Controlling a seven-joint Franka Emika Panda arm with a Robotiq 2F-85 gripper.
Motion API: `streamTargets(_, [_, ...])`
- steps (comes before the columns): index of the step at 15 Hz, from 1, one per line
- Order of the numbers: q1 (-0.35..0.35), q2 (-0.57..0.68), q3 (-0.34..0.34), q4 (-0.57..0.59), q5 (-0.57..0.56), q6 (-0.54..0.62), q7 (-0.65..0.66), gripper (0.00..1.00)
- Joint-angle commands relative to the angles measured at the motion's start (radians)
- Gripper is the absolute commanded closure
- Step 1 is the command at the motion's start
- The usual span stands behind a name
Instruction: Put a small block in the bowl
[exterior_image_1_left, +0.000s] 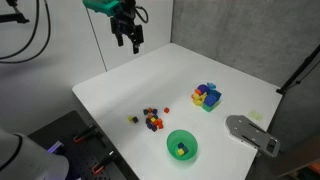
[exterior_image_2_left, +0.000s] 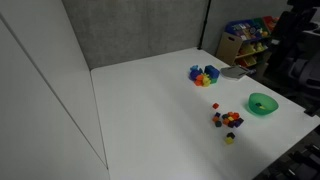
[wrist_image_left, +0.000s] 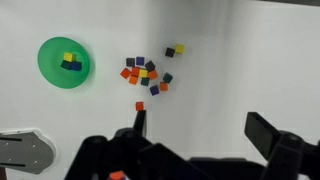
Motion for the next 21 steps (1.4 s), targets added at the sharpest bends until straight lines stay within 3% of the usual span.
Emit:
streamTargets(1, [-0.003,0.000,0.003,0.002,0.001,-0.002,0.000,0.00])
streamTargets(7, [-0.002,0.041,0.006,-0.015,-0.001,0.062,0.007,0.00])
streamTargets(21, [0.004,0.376,0.011,-0.113,0.098,0.511,0.003,0.00])
